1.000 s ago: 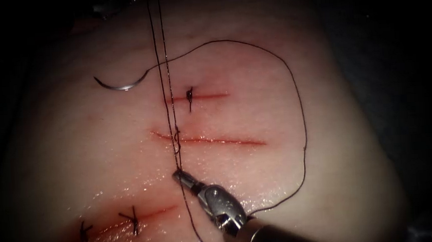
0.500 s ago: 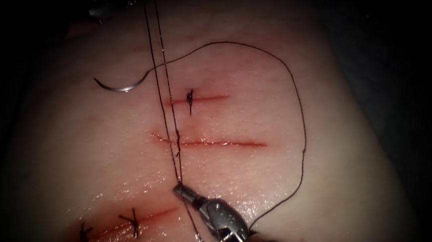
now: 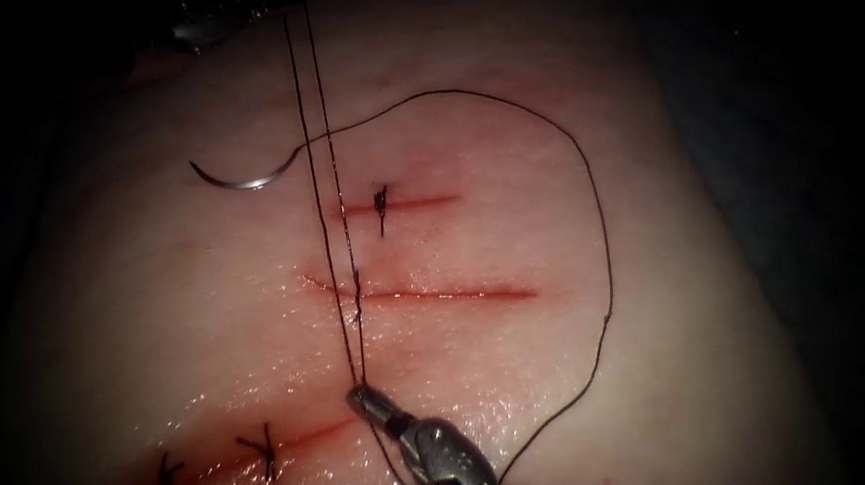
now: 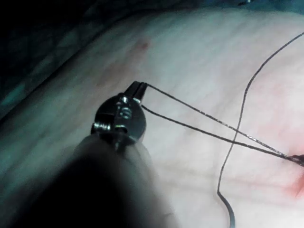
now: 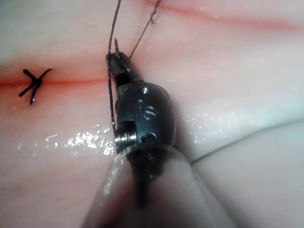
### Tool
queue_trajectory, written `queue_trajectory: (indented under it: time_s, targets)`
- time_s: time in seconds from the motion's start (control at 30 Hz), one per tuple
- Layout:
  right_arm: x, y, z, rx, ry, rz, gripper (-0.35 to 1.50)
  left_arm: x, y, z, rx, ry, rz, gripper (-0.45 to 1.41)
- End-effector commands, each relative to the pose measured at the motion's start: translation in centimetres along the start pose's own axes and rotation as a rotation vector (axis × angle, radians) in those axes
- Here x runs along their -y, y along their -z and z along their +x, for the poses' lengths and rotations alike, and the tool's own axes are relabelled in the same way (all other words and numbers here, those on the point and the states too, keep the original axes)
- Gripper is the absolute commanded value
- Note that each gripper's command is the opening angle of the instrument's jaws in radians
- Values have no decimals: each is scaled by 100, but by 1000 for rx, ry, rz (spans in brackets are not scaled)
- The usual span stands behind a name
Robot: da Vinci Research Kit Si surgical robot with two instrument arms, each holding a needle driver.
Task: Wound Closure
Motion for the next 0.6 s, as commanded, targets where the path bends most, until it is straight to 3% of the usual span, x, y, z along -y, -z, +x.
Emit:
queue_trajectory:
  time_s: [0.03,0.23,0.6]
  targets:
    - [-9,-16,-4,2,1,-3,-35,6,-7,2,-3,-2,1,-45]
    - [-24,-23,-25,38,16,-19,-35,20,-19,-4,-5,-1,4,-45]
    - [-27,-20,-29,59,3,-28,-35,38,-35,-11,-4,-2,8,-45]
